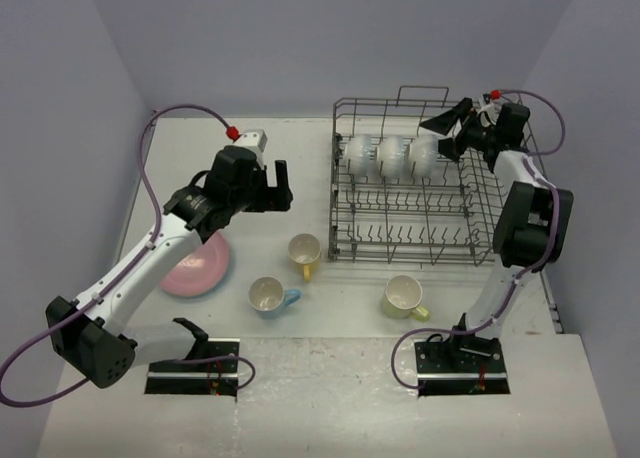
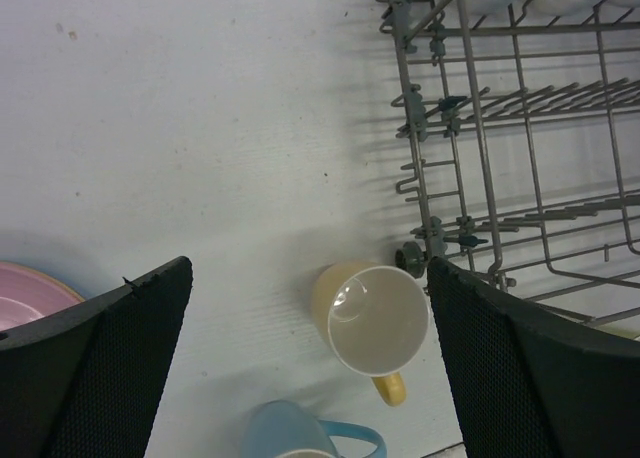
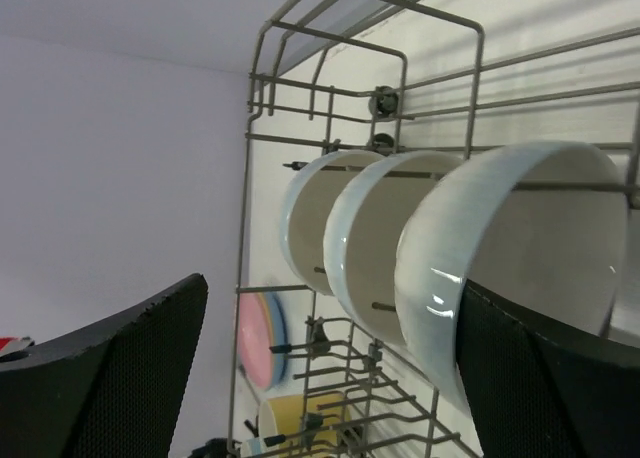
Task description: Load the mixed dishes into the dish rack
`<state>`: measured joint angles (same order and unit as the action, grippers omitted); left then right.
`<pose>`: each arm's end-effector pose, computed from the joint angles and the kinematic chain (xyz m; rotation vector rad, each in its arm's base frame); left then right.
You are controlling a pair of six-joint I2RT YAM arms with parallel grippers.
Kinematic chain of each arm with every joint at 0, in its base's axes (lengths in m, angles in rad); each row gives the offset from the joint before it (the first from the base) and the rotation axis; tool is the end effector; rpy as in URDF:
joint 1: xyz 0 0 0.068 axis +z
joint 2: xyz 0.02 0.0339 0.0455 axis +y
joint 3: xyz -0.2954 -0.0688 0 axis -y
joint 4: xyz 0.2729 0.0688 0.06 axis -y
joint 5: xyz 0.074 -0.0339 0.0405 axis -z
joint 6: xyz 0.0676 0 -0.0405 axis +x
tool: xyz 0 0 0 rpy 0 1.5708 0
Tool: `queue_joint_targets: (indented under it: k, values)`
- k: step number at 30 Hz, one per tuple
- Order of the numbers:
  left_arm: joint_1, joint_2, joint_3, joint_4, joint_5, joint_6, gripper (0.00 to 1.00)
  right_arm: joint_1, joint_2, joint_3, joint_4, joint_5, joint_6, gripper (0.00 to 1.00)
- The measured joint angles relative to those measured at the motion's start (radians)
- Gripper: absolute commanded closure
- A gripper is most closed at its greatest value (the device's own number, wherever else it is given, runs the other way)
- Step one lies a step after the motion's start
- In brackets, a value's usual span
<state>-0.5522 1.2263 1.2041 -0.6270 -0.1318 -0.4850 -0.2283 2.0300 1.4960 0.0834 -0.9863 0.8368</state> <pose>0.2658 -0.1533 0.3602 0.0019 2.2470 -0.4239 0.5159 -0.0620 0.2426 0.4251 2.0192 1.3700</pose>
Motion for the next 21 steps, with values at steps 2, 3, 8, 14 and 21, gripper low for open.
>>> queue_joint_targets:
  k: [2, 3, 8, 14, 21]
  values:
    - [0.000, 0.000, -0.021, -0.006, -0.008, -0.003, 0.00, 0.000, -0.066, -0.031, -0.039, 0.046, -0.026, 0.01]
    - [0.000, 0.002, -0.031, -0.013, -0.011, -0.003, 0.00, 0.000, -0.102, -0.055, -0.057, 0.085, -0.044, 0.01]
    - [0.000, 0.035, -0.068, -0.026, -0.014, -0.002, 0.00, 0.002, -0.296, -0.216, -0.096, 0.276, -0.088, 0.01]
    - [0.000, 0.090, -0.107, -0.018, 0.019, 0.019, 0.00, 0.043, -0.519, -0.338, -0.122, 0.441, -0.133, 0.01]
    - [-0.001, 0.100, -0.185, 0.020, 0.124, 0.064, 0.00, 0.167, -0.729, -0.403, -0.191, 0.653, -0.211, 0.01]
